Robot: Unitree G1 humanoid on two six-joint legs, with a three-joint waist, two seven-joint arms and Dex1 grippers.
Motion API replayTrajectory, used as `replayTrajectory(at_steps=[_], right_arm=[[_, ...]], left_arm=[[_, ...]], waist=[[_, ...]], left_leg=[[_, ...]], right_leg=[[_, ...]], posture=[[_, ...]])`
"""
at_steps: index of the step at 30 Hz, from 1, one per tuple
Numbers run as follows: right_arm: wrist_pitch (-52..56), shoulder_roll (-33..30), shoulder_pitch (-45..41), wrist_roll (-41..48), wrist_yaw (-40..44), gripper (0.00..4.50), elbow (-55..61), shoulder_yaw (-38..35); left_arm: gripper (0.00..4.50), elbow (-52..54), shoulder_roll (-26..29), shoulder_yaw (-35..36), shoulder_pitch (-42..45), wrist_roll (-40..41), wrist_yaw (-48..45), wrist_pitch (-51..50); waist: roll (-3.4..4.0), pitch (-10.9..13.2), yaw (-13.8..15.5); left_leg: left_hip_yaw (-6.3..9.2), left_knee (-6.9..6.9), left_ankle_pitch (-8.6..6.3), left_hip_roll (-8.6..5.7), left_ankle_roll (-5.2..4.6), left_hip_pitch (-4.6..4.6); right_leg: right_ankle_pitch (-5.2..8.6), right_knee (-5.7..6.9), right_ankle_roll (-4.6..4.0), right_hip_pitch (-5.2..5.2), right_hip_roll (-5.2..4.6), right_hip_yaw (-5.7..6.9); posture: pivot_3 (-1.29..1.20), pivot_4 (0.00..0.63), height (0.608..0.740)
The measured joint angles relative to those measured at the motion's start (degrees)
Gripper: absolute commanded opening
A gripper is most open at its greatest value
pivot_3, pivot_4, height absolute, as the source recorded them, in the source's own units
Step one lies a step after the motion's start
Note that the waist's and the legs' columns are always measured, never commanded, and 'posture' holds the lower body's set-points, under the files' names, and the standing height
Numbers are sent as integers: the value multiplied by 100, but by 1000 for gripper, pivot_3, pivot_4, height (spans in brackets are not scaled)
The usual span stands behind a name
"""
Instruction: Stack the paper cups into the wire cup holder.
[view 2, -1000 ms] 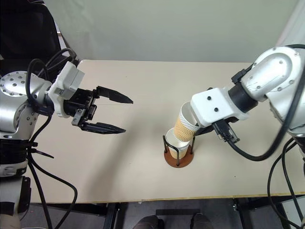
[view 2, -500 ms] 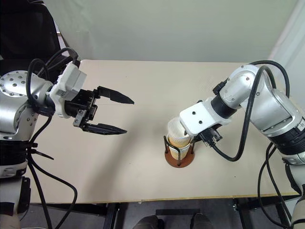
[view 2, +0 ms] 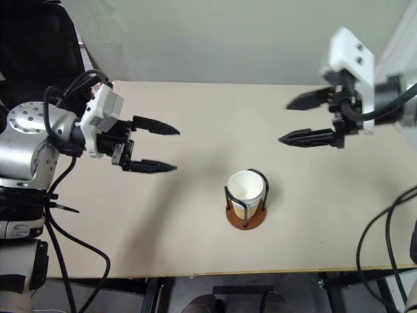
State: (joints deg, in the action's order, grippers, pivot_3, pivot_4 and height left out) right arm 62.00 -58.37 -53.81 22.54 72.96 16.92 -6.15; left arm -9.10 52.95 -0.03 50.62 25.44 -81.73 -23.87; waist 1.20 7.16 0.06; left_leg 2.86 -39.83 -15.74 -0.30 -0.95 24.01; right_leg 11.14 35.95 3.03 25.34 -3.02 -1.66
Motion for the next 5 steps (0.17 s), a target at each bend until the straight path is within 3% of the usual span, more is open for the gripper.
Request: replayTrajectory(at_steps=[5], right_arm=[[596, -24, 1773, 123, -856, 3697, 672, -1018]], left_arm=[[4500, 64, 123, 350, -523, -39, 417, -135]], waist=[[7, 3, 2]], left_leg=[[-5, 12, 3, 0, 7, -4]], right_leg=[[1, 7, 5, 10, 0, -4]], posture=[[0, 150, 740]])
